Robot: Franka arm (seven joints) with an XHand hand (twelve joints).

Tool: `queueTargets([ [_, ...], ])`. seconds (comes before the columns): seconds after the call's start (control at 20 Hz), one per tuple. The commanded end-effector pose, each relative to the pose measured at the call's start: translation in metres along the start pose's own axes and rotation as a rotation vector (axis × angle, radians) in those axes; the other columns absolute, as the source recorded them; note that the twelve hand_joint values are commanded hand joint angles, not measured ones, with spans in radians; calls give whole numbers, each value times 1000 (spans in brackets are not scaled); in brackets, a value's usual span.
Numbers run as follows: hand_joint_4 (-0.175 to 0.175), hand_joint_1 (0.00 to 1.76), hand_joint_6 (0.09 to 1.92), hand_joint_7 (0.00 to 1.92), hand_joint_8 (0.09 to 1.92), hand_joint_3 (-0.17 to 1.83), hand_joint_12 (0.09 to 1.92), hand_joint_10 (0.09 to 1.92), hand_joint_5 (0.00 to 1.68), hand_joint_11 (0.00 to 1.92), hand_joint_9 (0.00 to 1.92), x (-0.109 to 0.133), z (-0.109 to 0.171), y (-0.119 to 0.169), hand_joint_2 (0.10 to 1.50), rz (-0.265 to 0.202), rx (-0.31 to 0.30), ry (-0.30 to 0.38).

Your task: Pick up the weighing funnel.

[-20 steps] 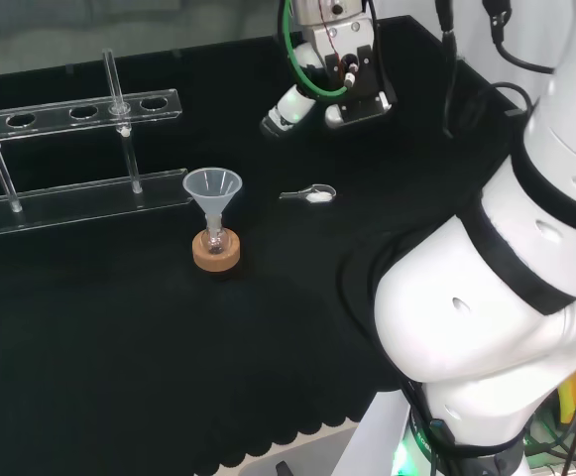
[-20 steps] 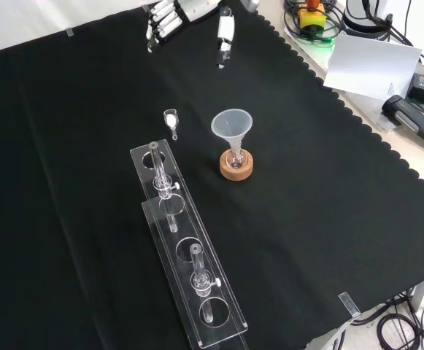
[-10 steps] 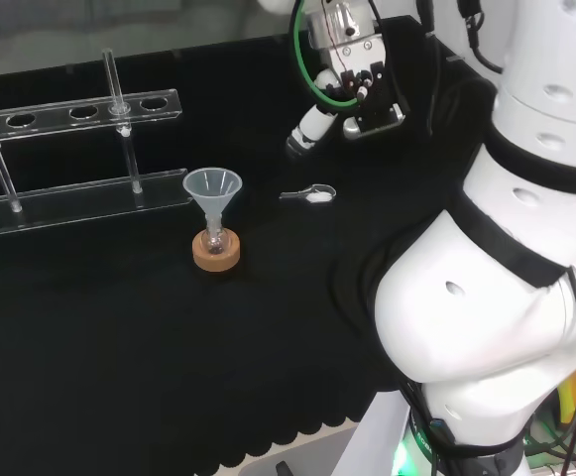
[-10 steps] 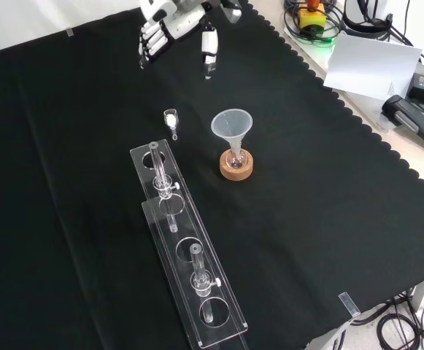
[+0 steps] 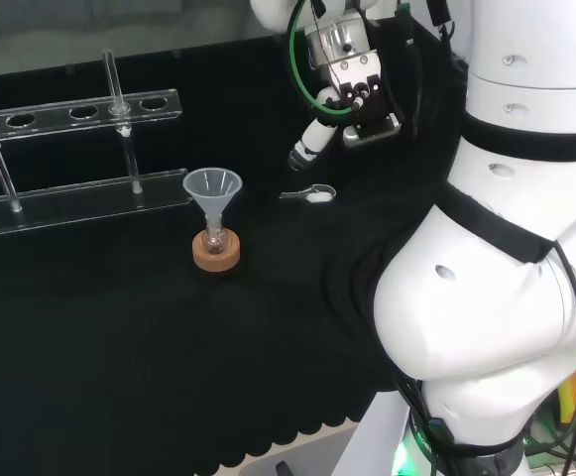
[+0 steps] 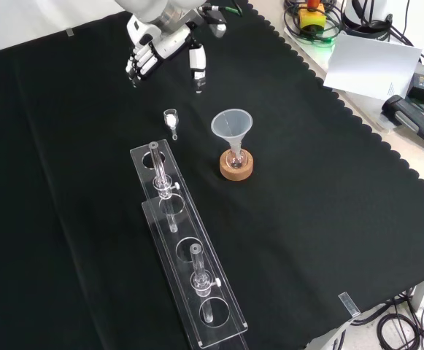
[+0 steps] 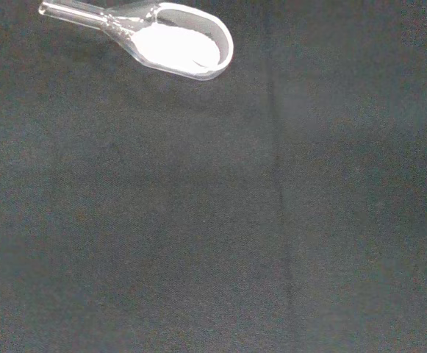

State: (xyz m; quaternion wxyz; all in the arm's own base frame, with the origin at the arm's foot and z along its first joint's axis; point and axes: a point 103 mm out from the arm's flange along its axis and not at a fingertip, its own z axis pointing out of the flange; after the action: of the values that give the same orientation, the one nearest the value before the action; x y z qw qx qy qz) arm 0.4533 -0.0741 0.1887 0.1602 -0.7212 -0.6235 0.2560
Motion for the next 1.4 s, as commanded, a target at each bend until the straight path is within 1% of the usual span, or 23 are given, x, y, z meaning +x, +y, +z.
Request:
queueTargets([
  [0.05, -8, 424, 87, 0, 87, 8, 369, 87, 0, 0, 0, 7, 7, 6, 631, 9, -45, 47],
  [0.15, -10, 424, 87, 18, 87, 8, 434, 87, 0, 0, 0, 9, 9, 7, 633, 17, -58, 58],
  [0.3, -12, 429, 87, 60, 87, 7, 598, 87, 0, 0, 44, 13, 11, 8, 637, 27, -83, 65],
  [0.55, -13, 447, 87, 106, 87, 10, 679, 87, 0, 0, 87, 22, 16, 11, 647, 39, -118, 88],
  [0.65, -13, 460, 87, 120, 87, 12, 704, 90, 0, 0, 96, 25, 18, 14, 653, 41, -135, 84],
  [0.7, -14, 466, 87, 124, 108, 12, 731, 138, 0, 0, 90, 26, 20, 15, 656, 43, -138, 86],
  [0.8, -14, 476, 87, 113, 191, 11, 774, 340, 0, 0, 37, 27, 22, 17, 661, 39, -132, 82],
  [0.9, -14, 480, 87, 100, 252, 11, 803, 451, 0, 0, 9, 28, 25, 18, 663, 27, -114, 70],
  [1.1, -13, 485, 87, 88, 338, 12, 831, 526, 0, 0, 0, 30, 30, 19, 668, 3, -76, 50],
  [1.4, -10, 485, 87, 110, 399, 13, 838, 603, 0, 0, 0, 29, 37, 22, 670, 3, -43, 37],
])
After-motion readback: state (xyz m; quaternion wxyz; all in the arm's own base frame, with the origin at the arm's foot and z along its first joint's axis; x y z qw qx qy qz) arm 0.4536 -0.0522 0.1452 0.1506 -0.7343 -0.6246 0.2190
